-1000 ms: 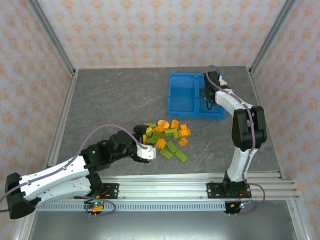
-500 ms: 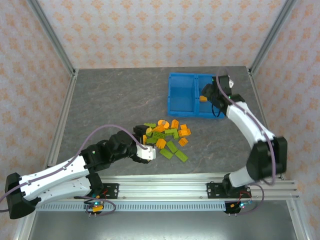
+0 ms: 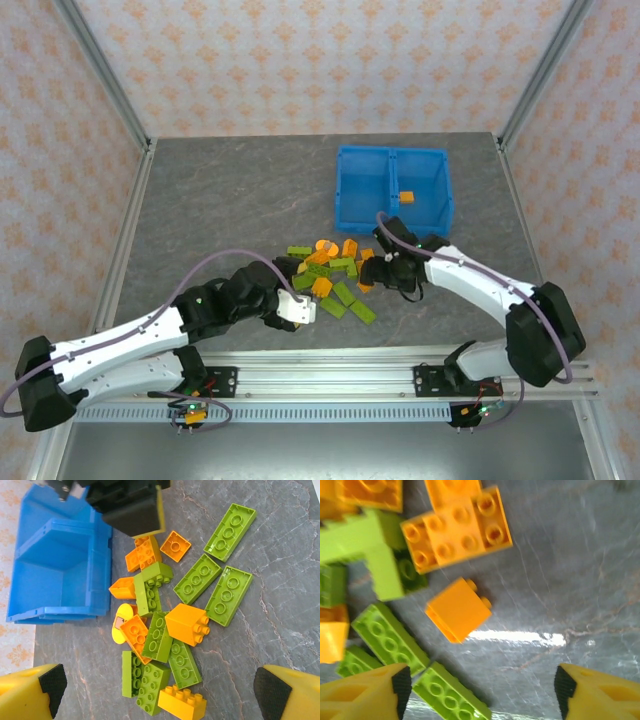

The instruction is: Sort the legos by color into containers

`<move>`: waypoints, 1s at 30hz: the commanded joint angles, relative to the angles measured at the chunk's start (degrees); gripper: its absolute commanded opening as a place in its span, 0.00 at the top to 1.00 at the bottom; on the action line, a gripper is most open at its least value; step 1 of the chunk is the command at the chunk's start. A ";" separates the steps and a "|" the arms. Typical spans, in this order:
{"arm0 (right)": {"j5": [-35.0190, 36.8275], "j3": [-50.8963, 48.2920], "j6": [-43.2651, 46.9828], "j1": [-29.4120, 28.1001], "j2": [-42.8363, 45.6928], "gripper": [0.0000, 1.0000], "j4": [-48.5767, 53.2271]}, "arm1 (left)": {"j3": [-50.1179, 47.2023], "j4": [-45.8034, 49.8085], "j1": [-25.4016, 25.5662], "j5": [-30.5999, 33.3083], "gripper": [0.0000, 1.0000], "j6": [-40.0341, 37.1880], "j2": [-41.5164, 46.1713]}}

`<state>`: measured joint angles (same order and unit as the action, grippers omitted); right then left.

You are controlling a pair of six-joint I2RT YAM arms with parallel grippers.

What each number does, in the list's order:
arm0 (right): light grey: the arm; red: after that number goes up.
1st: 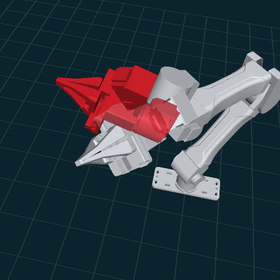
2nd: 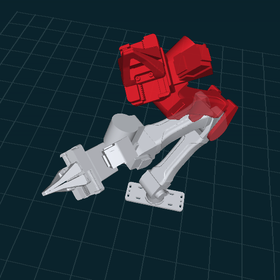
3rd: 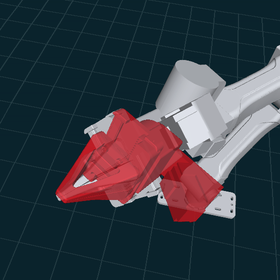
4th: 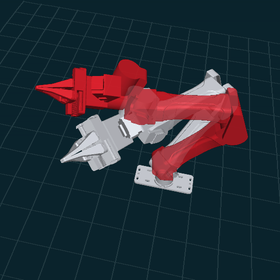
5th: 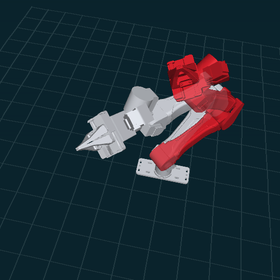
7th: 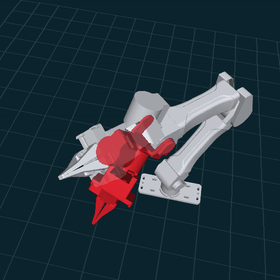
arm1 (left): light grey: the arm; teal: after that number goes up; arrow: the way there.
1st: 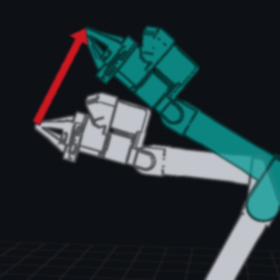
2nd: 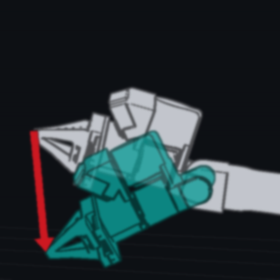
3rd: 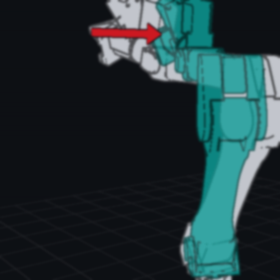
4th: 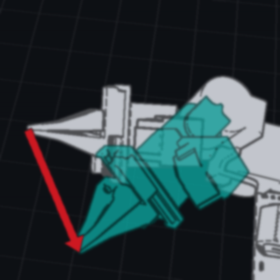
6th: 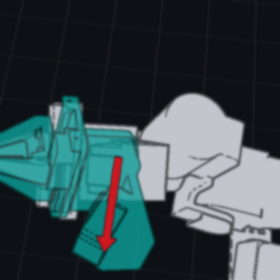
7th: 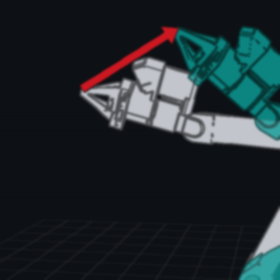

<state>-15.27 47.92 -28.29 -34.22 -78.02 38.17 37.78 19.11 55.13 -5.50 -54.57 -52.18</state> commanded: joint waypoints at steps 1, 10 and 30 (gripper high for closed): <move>0.05 -1.00 -6.65 -0.63 -1.82 0.21 -0.64 | 1.33 1.76 0.37 0.36 0.01 -1.24 -0.33; 0.30 2.06 -8.80 -1.33 -7.65 0.15 -4.68 | 1.16 1.32 0.35 0.31 0.01 -1.12 -0.90; 7.83 -1.38 -13.91 -2.35 -11.98 0.53 -8.36 | 1.33 1.41 0.34 0.31 0.01 -1.17 0.06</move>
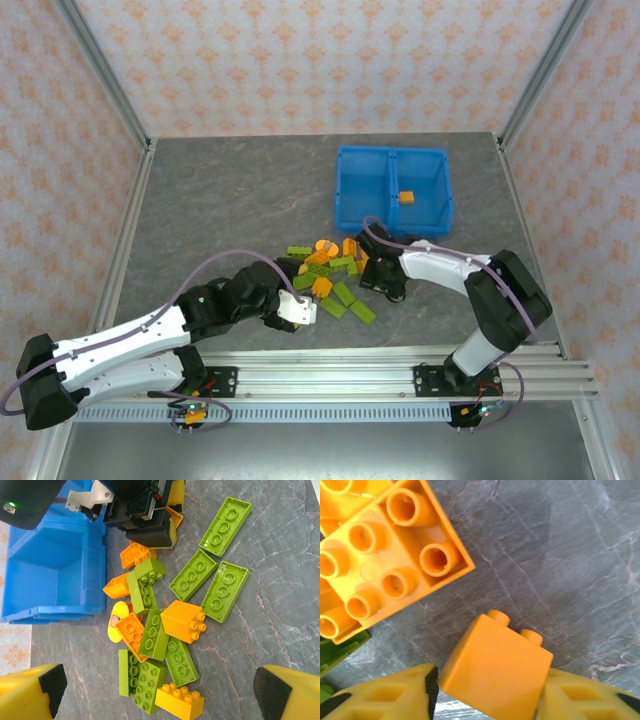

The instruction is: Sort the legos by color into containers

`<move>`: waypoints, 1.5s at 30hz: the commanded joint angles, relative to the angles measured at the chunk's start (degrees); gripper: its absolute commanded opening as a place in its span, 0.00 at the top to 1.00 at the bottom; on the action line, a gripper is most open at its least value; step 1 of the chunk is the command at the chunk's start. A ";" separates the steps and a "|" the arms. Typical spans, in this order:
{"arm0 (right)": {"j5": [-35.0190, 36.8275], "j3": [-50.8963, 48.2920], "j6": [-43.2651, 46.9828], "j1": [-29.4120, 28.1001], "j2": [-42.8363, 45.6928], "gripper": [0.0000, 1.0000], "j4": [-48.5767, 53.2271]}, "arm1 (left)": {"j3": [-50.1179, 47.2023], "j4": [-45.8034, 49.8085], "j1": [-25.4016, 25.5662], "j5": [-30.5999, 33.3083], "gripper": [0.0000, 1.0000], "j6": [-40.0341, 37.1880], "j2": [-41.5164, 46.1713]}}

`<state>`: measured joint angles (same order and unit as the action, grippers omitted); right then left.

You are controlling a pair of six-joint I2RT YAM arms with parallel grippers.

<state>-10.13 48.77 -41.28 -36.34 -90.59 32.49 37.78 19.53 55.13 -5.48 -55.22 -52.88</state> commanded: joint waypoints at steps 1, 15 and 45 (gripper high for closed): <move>2.91 -2.50 -1.02 -0.24 1.30 0.55 -2.78 | 1.33 1.00 0.33 0.21 0.01 -0.52 0.69; 12.24 -1.72 2.10 -0.23 18.01 0.69 0.54 | 1.47 1.21 0.33 0.29 0.01 -0.63 0.76; 4.65 39.16 11.05 27.73 -19.05 0.43 -1.30 | -1.46 -5.60 0.42 5.20 0.01 0.16 4.32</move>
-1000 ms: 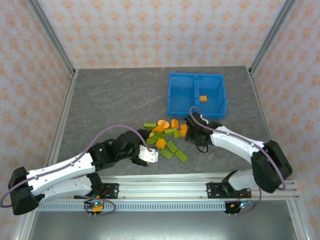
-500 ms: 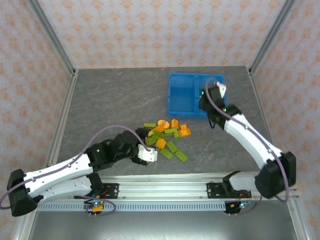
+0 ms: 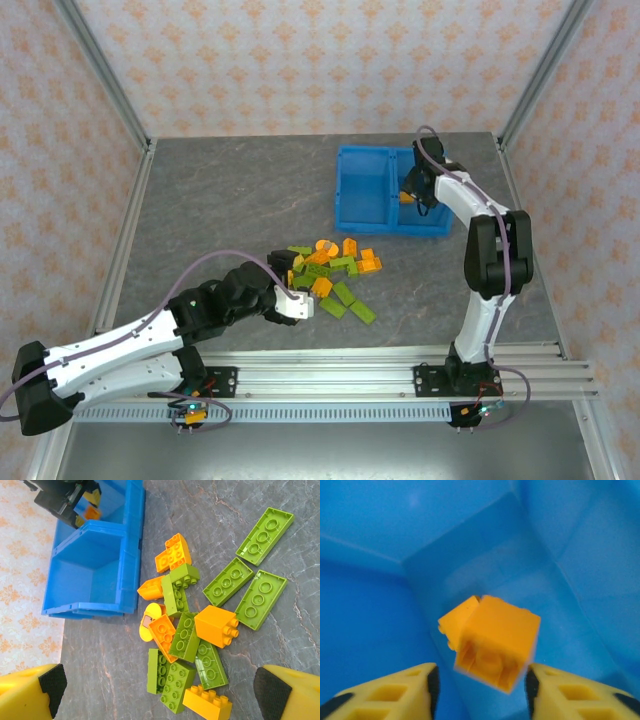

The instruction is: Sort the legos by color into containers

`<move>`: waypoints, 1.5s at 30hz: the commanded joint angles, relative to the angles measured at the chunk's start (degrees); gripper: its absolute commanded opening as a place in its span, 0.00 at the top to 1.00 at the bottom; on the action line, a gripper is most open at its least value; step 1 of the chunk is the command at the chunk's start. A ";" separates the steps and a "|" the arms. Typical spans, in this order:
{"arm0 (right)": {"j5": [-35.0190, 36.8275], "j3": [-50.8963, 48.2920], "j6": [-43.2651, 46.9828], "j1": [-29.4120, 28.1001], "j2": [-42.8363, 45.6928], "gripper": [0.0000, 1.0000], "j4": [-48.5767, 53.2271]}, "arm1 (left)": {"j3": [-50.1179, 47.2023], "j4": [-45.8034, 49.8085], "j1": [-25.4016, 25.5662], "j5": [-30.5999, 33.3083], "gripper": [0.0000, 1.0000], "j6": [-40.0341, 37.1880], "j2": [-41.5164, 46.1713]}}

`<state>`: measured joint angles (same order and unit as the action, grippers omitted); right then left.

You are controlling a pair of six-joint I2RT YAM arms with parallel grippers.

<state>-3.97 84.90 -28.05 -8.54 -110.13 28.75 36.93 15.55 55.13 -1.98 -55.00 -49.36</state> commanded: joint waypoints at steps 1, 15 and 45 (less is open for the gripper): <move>-1.43 3.23 -2.11 -0.08 1.10 0.40 2.77 | -0.76 -1.90 0.42 1.80 0.01 -0.04 0.76; -13.38 -19.47 -1.41 -7.19 37.59 0.34 -2.71 | -3.00 -4.03 -1.46 5.20 0.00 0.54 -0.40; -15.30 -40.14 3.14 -19.75 57.05 0.13 10.15 | 20.82 16.46 11.14 4.55 0.05 142.51 -39.25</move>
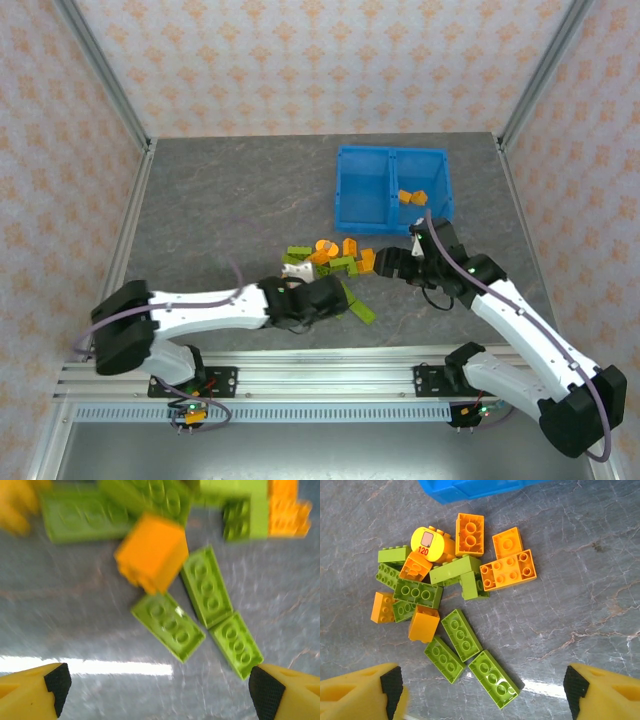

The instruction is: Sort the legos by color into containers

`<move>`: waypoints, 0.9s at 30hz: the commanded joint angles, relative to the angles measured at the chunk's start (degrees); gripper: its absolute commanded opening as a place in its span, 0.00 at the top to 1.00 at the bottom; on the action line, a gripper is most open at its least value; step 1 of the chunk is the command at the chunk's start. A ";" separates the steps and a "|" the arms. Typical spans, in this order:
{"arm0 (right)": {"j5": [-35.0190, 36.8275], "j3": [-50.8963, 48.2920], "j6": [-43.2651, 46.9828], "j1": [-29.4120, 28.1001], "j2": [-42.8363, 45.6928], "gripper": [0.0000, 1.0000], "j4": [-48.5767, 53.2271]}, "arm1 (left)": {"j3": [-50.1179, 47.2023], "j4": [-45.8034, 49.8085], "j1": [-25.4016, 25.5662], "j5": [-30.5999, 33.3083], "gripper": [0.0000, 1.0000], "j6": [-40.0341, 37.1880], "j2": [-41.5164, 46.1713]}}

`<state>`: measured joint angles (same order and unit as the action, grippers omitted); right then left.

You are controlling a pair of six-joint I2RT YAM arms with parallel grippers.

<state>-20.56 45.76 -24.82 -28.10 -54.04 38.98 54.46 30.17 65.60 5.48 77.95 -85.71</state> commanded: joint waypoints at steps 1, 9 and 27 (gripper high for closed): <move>1.69 -1.34 -0.01 -0.22 1.57 0.13 0.44 | 2.87 -0.12 0.67 -3.59 0.05 10.49 -4.27; 4.15 -3.76 -0.39 -0.20 6.31 0.11 3.29 | 1.35 -1.09 -1.96 0.23 0.24 12.11 -8.54; 4.78 -5.49 -0.75 -0.19 6.67 0.10 2.85 | 1.60 -3.75 -7.04 1.12 0.38 7.33 -13.24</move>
<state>-17.32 41.15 -25.04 -28.10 -47.88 40.77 55.79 27.07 59.92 3.31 86.96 -98.19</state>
